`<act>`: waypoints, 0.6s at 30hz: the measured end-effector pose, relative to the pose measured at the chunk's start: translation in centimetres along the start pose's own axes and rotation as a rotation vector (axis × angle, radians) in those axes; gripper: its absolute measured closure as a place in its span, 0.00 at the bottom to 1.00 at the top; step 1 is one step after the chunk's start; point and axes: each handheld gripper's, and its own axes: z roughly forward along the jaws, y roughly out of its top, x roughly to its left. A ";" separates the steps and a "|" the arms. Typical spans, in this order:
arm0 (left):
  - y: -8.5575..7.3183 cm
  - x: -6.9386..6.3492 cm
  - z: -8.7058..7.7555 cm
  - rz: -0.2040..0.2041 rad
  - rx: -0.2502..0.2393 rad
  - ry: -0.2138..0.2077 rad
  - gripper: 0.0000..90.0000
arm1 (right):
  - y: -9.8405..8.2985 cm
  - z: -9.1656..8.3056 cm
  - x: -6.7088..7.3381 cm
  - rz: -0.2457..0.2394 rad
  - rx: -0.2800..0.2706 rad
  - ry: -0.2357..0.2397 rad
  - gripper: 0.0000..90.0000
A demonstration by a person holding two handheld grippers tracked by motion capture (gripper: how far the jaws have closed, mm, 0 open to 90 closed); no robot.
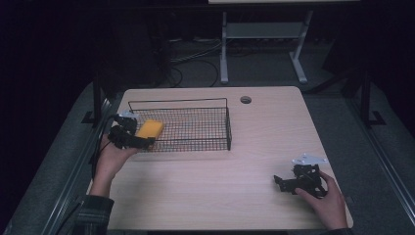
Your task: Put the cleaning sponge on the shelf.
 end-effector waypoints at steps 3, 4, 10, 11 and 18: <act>-1.3 -0.8 -0.4 0.000 -0.016 0.002 0.16 | 0.0 0.0 0.0 0.001 0.000 0.000 0.00; -1.8 -1.1 -0.5 0.005 -0.022 0.005 0.16 | 0.0 0.0 0.0 0.000 0.000 0.000 0.00; -4.7 -2.5 -0.8 0.015 -0.061 0.004 0.16 | 0.0 0.0 0.0 0.000 0.000 0.000 0.00; -5.1 -2.6 -0.9 0.017 -0.069 0.004 0.16 | 0.0 0.0 0.0 0.000 0.000 0.000 0.00; -7.9 -3.8 -0.4 0.045 -0.074 0.004 0.16 | 0.0 0.0 0.0 -0.001 0.000 0.000 0.00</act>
